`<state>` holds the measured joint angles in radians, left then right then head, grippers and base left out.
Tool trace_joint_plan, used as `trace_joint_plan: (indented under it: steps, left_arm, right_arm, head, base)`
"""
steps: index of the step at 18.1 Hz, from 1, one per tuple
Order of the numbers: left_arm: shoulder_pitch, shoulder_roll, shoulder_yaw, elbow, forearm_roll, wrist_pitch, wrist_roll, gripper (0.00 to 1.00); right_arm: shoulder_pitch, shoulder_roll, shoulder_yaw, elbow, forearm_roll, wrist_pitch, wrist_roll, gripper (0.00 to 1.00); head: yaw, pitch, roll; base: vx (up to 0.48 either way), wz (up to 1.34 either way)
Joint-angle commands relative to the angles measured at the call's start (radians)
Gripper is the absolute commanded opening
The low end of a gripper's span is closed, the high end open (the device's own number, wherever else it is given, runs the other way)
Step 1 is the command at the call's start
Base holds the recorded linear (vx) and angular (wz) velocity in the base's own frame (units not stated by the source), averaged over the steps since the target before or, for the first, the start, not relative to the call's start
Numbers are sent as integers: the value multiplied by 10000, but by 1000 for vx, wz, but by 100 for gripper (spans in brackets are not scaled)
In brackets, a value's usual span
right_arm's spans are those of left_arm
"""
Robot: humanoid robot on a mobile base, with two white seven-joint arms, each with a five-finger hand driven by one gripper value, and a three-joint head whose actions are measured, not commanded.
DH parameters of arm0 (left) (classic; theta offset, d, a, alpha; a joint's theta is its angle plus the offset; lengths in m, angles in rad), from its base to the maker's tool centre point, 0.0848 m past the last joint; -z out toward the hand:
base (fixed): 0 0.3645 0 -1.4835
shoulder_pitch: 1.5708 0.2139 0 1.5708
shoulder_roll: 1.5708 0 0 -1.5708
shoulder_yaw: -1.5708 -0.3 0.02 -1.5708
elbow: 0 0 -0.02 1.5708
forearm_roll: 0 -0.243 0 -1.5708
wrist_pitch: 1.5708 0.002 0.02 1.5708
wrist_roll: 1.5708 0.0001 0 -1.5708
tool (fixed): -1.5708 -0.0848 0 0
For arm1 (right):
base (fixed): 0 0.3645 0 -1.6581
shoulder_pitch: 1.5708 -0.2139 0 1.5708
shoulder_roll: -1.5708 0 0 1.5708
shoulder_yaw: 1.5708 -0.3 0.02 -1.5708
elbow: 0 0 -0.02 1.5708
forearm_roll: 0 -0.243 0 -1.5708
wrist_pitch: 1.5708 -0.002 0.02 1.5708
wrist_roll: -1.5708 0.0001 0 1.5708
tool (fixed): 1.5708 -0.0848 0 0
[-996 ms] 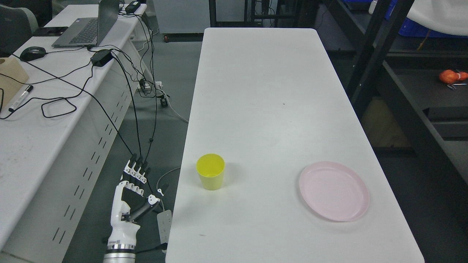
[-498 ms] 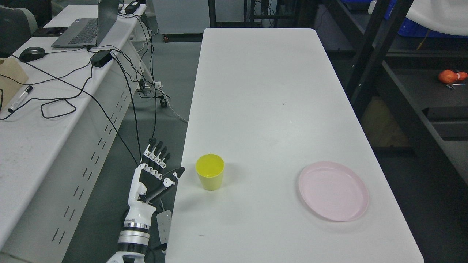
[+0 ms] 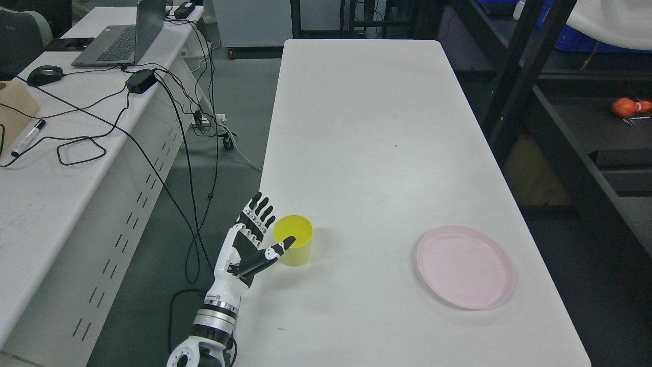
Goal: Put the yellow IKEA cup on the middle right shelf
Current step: 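Close the left hand around the yellow cup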
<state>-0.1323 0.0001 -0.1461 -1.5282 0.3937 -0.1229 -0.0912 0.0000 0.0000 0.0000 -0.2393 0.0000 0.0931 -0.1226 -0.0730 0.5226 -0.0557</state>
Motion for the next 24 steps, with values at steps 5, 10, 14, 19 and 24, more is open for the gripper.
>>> trace_joint_plan:
  steps: [5, 10, 14, 19, 24]
  left_arm:
    - [-257, 173, -625, 479, -684, 706, -8, 99]
    - [-456, 173, -671, 509, -1251, 1259, -39, 99]
    - [-824, 173, -641, 769, -1283, 1903, -85, 97]
    - [-1132, 244, -656, 1260, -1283, 1996, -100, 77]
    - [-1116, 173, -473, 1782, -1237, 1843, -100, 46]
  right_arm:
    - [138, -175, 169, 0, -245, 5, 60, 99]
    - [138, -175, 184, 0, -245, 5, 60, 99]
    - [138, -175, 169, 0, -245, 5, 60, 99]
    - [138, -175, 169, 0, -245, 5, 60, 99]
    - [138, -175, 169, 0, -245, 5, 60, 99]
  head:
    - [0, 0, 0]
    - [0, 0, 0]
    - [0, 0, 0]
    - [0, 0, 0]
    - [0, 0, 0]
  base:
    - [0, 0]
    - [0, 0]
    - [0, 0]
    - [0, 0]
    - [0, 0]
